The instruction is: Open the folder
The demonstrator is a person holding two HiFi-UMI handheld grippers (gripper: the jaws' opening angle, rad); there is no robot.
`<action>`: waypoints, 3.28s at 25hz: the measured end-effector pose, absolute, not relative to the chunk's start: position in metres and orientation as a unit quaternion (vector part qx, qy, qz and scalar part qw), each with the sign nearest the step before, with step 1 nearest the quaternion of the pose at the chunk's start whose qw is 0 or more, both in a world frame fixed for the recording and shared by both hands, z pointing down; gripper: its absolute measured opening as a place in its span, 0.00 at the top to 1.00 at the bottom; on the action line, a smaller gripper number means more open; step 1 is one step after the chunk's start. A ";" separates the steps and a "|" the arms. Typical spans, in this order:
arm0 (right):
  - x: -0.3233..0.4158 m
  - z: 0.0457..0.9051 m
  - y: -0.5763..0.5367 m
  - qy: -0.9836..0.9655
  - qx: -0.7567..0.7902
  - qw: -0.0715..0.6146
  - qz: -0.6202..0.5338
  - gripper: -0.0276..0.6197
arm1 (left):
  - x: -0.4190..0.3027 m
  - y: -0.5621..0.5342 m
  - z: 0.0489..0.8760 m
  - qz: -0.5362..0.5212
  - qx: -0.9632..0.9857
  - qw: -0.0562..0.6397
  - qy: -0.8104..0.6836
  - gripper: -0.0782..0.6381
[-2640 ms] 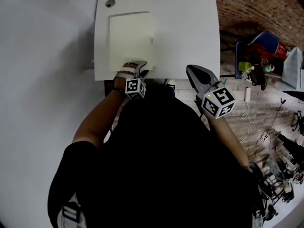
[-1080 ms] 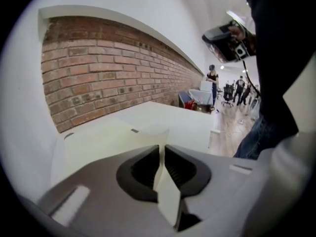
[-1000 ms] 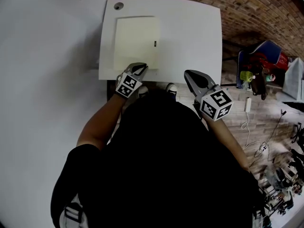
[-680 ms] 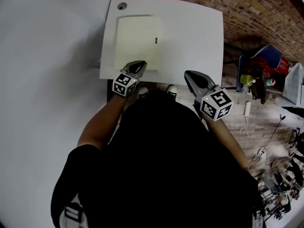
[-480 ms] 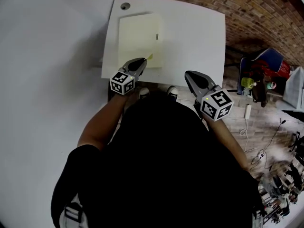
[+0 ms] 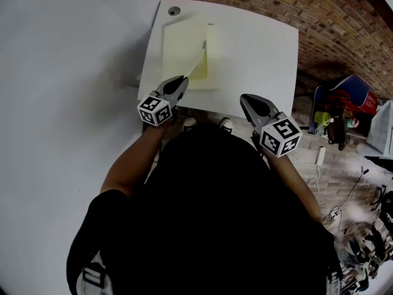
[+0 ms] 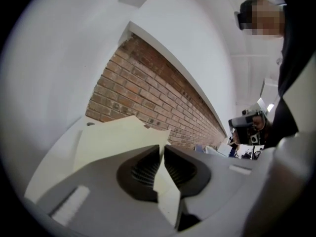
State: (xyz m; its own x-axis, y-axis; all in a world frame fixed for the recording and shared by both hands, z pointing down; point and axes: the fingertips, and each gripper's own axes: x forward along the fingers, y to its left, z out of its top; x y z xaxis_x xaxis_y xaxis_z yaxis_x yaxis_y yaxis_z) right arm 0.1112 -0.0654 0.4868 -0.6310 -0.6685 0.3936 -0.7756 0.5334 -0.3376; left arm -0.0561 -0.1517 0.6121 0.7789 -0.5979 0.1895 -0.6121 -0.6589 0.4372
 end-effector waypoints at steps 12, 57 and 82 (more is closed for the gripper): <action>0.090 0.478 -0.073 -0.885 0.385 0.112 0.234 0.96 | -0.116 -0.145 0.591 -0.030 0.879 0.251 -0.404 0.85; 0.064 0.484 -0.081 -0.891 0.373 0.127 0.224 0.96 | -0.283 -0.151 0.610 -0.047 0.782 0.250 -0.568 0.88; 0.060 0.494 -0.096 -0.874 0.404 0.131 0.235 0.96 | -0.369 -0.159 0.681 -0.005 0.730 0.310 -0.609 0.88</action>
State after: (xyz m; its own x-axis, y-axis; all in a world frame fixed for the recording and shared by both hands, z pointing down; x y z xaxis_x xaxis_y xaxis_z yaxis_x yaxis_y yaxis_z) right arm 0.0605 -0.0960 0.4944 -0.6388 -0.6448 0.4197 -0.7684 0.5626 -0.3051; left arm -0.3686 -0.1588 0.6815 0.2577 -0.8928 0.3696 -0.8861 -0.0657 0.4589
